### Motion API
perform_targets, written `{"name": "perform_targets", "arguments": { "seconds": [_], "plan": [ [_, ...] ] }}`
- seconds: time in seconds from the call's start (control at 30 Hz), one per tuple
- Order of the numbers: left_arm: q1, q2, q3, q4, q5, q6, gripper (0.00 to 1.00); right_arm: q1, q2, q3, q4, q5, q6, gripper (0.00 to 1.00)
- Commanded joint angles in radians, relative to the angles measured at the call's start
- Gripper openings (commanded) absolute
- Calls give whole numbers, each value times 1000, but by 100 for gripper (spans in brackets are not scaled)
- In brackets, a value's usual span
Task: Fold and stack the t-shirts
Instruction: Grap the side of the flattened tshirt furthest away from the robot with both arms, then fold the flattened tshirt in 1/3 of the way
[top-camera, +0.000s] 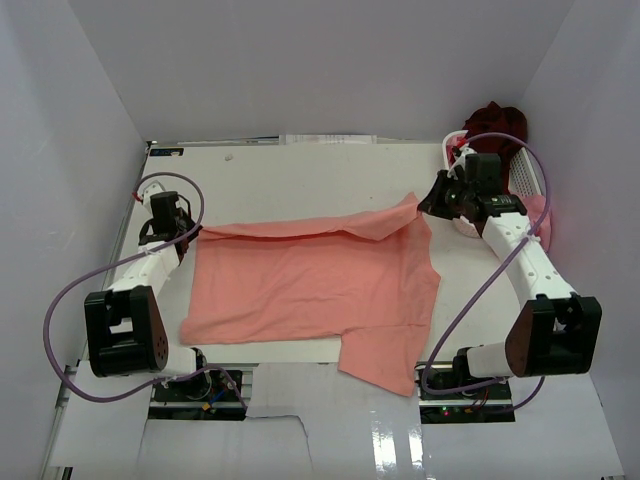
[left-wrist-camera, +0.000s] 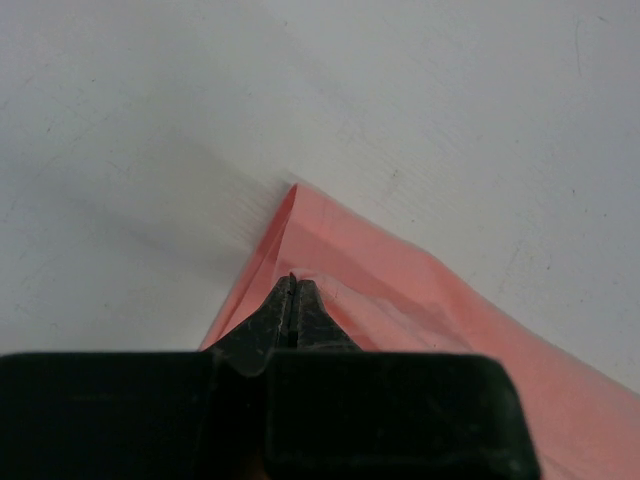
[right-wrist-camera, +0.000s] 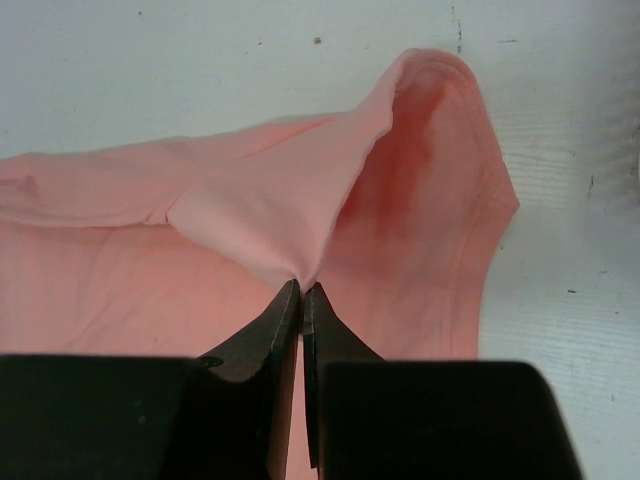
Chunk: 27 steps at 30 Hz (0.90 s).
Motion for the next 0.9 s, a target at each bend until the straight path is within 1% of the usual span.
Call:
{"name": "perform_targets", "arguments": {
  "seconds": [0.0,0.57,0.87],
  "plan": [
    [4,-60,-15,-23,-2,-11,0,3,-45,-26,-11,12,-10,8],
    [5,-60,-44,-99,0,-31,0,9,-103,-118,-56,18,-17,8],
    [5,-12,-69,-158,18,-60,0,14,-111,-164,-80,31,-13,8]
  ]
}}
